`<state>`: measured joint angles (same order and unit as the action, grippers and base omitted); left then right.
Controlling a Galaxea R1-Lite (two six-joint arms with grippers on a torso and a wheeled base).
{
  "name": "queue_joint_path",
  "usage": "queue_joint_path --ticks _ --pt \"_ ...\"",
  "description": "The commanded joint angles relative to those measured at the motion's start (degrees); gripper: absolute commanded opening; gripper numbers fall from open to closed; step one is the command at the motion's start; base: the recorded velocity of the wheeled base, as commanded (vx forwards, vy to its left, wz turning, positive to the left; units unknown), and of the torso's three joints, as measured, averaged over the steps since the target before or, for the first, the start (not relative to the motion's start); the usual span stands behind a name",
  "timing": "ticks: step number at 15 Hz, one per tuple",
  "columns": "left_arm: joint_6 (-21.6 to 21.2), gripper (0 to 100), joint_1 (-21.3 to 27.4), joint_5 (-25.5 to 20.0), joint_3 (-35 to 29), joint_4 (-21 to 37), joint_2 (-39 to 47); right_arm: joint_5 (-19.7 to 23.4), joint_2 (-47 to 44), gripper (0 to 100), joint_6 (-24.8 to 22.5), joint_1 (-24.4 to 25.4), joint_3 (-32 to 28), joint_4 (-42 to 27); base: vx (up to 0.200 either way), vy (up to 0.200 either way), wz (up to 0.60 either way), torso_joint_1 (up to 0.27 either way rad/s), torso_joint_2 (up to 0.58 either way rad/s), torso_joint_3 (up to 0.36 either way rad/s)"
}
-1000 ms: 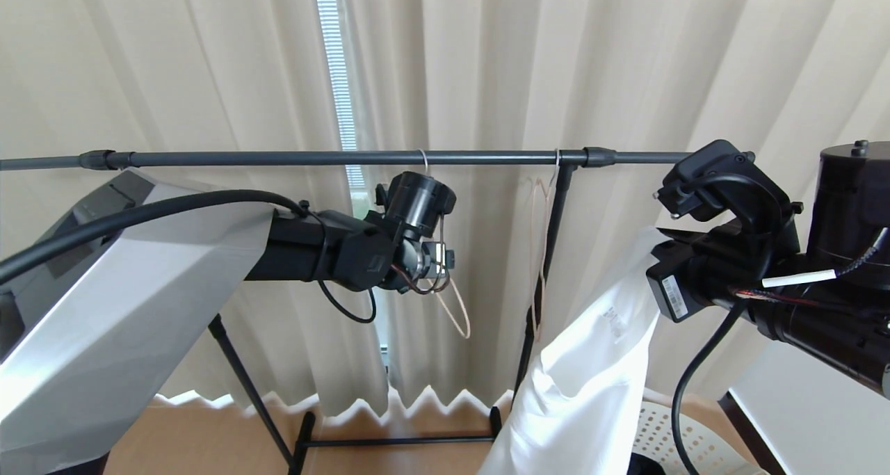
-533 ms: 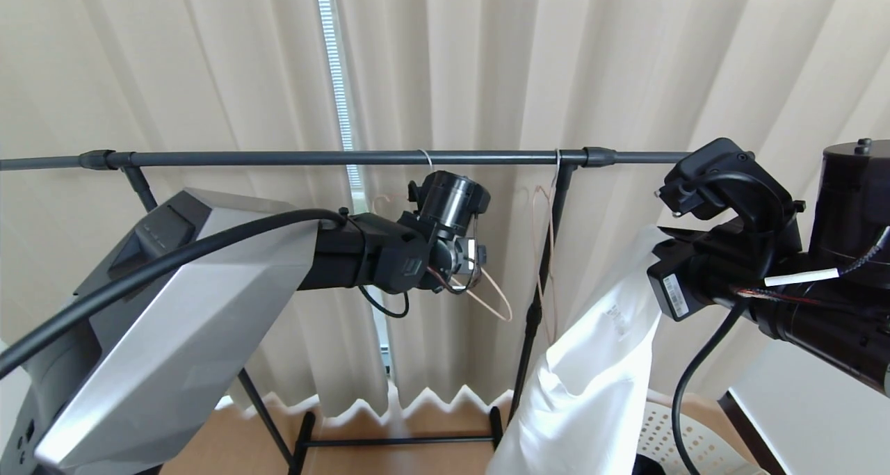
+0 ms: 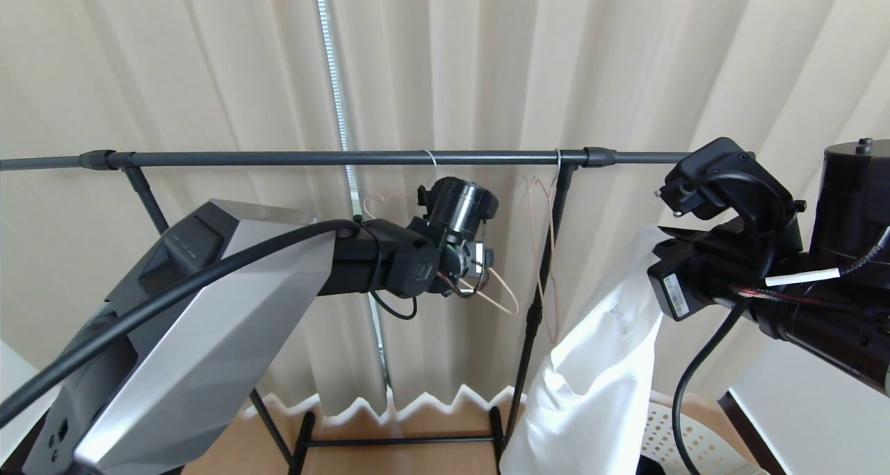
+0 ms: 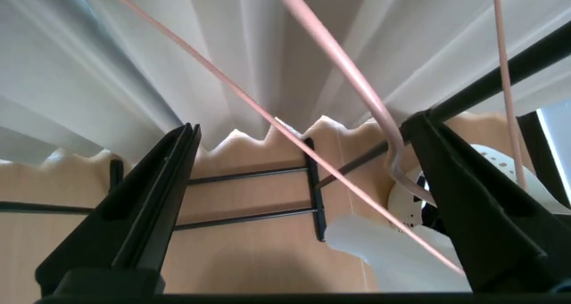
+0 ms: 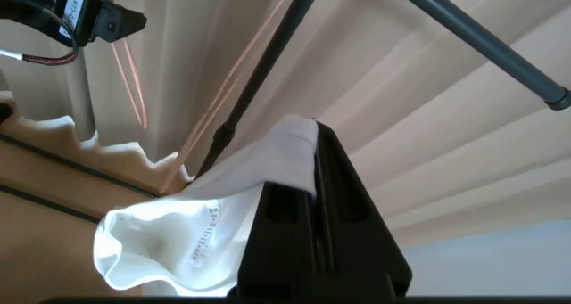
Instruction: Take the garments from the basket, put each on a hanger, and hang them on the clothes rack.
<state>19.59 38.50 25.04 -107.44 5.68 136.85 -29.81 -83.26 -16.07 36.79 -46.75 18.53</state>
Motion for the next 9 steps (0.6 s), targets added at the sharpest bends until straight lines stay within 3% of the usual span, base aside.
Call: queue_joint_path --ticks 1,2,9 --pt "0.0 100 0.0 0.0 -0.9 0.0 1.1 0.0 -0.1 0 0.0 0.0 0.0 0.0 0.000 0.000 0.00 0.000 0.00 0.000" --pt "0.0 0 0.0 0.0 -0.9 0.1 1.1 0.0 -0.1 0 0.0 0.0 0.0 0.0 0.000 0.000 0.00 0.000 0.00 0.000" --pt "0.2 0 0.0 0.0 -0.2 0.4 0.4 0.0 -0.1 0 0.0 0.0 0.1 0.0 0.000 0.000 0.00 0.000 0.00 0.000"
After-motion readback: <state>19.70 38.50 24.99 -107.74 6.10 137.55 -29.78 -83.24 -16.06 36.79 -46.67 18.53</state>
